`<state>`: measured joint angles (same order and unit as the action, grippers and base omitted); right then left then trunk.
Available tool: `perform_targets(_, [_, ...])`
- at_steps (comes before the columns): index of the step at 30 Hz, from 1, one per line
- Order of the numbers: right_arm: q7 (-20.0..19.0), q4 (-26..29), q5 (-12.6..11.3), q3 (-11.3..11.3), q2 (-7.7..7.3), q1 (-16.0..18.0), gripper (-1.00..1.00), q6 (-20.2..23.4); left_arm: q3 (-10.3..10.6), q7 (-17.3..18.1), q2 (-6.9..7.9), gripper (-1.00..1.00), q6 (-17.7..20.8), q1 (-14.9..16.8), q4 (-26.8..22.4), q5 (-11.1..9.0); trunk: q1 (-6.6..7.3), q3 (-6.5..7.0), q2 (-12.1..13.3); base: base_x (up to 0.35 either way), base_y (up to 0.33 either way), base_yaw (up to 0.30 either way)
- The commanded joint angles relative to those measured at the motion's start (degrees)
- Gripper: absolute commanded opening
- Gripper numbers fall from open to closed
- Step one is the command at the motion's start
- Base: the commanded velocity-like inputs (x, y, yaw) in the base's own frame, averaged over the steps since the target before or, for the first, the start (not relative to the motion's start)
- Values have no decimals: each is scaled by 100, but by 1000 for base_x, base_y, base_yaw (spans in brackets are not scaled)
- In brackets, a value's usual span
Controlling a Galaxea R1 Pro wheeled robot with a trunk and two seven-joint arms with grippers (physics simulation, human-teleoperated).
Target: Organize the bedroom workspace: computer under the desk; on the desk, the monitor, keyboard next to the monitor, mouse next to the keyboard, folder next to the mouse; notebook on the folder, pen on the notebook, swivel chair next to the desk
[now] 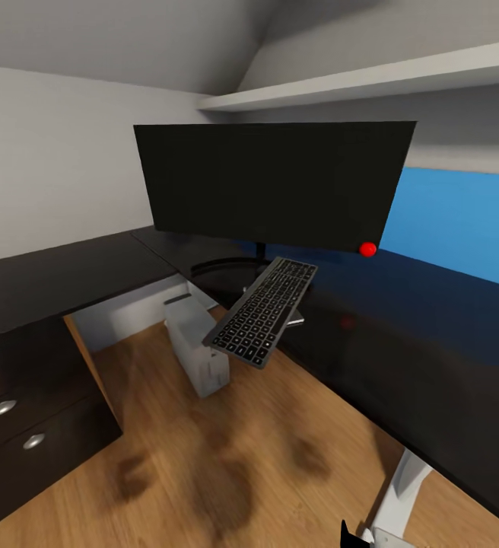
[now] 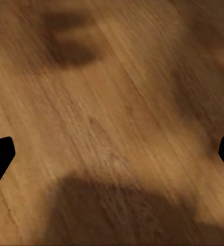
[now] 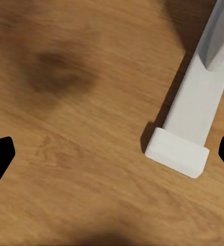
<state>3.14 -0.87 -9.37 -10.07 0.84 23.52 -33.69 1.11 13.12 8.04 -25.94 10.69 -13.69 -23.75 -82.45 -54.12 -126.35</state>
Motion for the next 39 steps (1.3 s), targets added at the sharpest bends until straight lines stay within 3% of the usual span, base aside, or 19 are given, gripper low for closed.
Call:
perform_targets(1, [2,-9,-12,-12,0,5,100,-24,12,4,-1,100,-9,3,6,-60,1,-5,-2,0,0,-155])
perform_targets(13, [2,-9,-12,-12,-4,4,100,-23,12,-142,-72,100,-7,3,19,-61,1,-5,-2,-24,23,-227])
perform_targets(28, [2,-9,-12,-12,-5,3,100,-22,19,-152,-120,100,-13,3,24,-60,1,-5,-2,-212,195,-269])
perform_targets(39, [2,-9,-12,-12,-12,3,100,-15,26,-144,-167,100,-23,3,24,-57,1,-5,-2,-83,57,-274])
